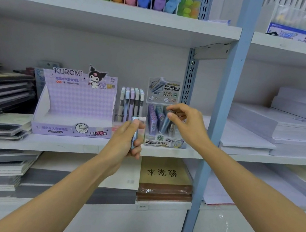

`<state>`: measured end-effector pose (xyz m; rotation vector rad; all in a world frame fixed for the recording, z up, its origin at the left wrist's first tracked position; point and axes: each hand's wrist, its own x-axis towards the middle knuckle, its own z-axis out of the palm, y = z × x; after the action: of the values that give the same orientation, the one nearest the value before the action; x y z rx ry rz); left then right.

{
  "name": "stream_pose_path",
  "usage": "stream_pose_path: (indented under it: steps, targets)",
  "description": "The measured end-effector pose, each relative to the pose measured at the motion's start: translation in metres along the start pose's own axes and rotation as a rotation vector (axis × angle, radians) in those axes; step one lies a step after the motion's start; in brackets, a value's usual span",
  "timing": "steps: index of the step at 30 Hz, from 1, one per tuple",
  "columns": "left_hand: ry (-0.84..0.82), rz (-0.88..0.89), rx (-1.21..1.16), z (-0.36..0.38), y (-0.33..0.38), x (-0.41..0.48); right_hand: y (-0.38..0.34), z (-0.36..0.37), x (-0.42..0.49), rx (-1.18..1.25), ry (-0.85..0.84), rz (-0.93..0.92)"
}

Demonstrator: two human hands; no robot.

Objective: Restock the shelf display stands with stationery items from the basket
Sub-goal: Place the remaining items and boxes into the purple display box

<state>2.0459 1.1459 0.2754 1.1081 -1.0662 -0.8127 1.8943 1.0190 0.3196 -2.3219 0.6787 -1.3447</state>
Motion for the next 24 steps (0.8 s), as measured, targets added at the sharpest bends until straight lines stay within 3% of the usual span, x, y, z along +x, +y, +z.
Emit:
stream_pose_path:
  steps: [4,8,12,21,24]
  targets:
    - [0.032,-0.068,-0.056,0.002,-0.003,0.006,0.000,-0.001,0.001,-0.047,-0.073,-0.022]
    - [-0.015,-0.004,0.027,0.001,-0.007,0.003,-0.001,-0.006,0.009,-0.144,-0.194,-0.051]
    - [-0.023,0.063,0.076,-0.002,-0.006,0.001,0.003,0.003,0.011,-0.086,-0.126,-0.019]
    - [-0.002,0.071,0.130,-0.005,-0.008,0.001,0.018,0.014,0.005,-0.242,-0.034,-0.065]
    - [-0.024,0.081,0.178,-0.004,-0.007,0.001,0.004,0.006,0.004,-0.046,-0.033,-0.127]
